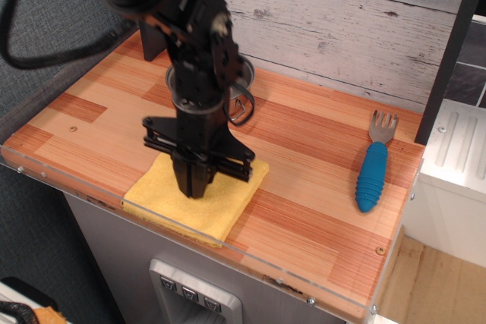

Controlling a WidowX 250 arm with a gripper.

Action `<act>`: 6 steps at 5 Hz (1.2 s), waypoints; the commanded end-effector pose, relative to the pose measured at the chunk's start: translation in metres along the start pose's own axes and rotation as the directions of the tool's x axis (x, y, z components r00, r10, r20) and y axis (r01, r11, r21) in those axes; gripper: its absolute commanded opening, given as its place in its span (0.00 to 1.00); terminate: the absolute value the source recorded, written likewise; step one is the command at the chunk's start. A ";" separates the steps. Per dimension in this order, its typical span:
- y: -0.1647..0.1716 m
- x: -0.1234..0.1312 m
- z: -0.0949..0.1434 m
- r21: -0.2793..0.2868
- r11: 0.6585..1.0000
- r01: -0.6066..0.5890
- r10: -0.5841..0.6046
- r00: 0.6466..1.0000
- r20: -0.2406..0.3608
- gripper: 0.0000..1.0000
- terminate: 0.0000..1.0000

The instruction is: Move the towel to the right of the silver pot.

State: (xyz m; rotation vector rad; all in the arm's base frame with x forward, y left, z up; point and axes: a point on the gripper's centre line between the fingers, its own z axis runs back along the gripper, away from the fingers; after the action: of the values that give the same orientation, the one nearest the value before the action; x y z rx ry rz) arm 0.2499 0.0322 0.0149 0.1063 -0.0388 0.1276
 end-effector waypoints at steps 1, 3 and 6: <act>-0.010 0.007 -0.006 -0.026 1.000 -0.008 0.009 0.999 0.031 0.00 0.00; -0.030 0.018 -0.010 -0.091 0.996 0.023 -0.014 0.995 0.098 0.00 0.00; -0.061 0.039 -0.006 -0.105 0.989 0.101 -0.086 0.987 0.138 0.00 0.00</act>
State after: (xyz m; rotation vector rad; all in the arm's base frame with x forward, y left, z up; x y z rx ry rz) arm 0.3002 -0.0144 0.0093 0.0065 -0.1888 0.0516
